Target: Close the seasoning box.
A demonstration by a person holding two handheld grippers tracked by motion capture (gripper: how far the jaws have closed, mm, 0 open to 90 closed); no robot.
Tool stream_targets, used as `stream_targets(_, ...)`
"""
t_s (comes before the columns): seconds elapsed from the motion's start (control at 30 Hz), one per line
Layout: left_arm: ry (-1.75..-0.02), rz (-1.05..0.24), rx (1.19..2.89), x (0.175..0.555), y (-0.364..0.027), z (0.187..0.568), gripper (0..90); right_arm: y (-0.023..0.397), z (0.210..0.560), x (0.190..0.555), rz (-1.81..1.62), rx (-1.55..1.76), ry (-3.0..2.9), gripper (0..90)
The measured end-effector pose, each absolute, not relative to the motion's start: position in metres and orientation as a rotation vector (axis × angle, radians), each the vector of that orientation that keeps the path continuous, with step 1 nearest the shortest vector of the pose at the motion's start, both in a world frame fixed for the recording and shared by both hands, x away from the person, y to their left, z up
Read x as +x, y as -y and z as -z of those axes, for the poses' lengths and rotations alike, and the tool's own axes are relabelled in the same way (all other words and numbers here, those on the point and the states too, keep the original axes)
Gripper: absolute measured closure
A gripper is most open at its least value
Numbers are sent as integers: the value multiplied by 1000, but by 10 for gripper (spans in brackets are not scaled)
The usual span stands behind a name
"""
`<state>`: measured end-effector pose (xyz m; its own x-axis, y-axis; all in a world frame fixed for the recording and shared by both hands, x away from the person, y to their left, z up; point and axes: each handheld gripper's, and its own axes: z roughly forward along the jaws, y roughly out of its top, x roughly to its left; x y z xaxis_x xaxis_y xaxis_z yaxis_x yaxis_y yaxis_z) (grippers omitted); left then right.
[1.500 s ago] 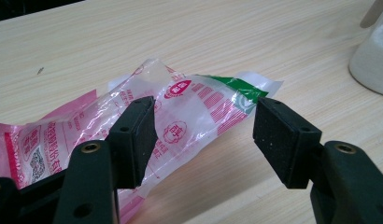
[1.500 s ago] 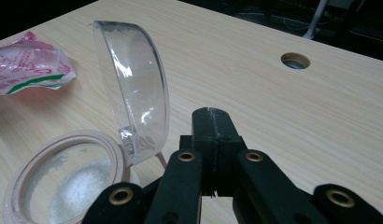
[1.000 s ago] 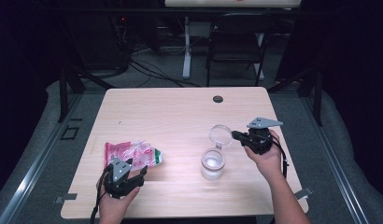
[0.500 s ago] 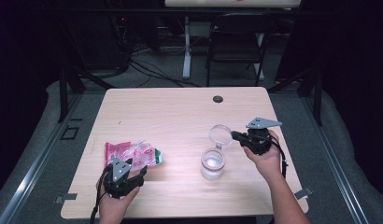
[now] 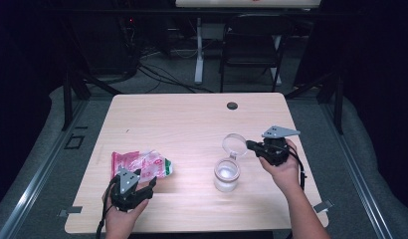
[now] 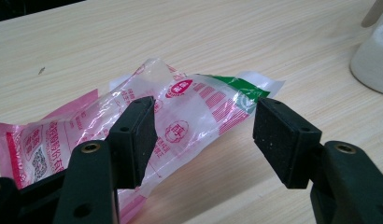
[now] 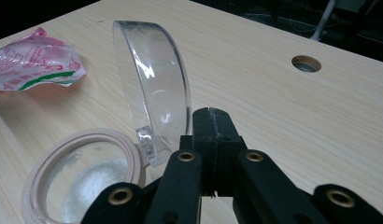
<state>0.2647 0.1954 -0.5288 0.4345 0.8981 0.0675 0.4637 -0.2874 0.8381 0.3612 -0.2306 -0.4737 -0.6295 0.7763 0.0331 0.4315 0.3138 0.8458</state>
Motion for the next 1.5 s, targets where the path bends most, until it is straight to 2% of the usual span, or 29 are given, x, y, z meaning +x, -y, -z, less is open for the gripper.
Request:
stream_targets(1.1,-1120,-690,1915,271,-189,528,389,221,468,341,-1240,996,-2217,898)
stream_targets(1.5,-1102,-679,1921,275,-186,527,389,203,476,331,-1204,911,-2305,879)
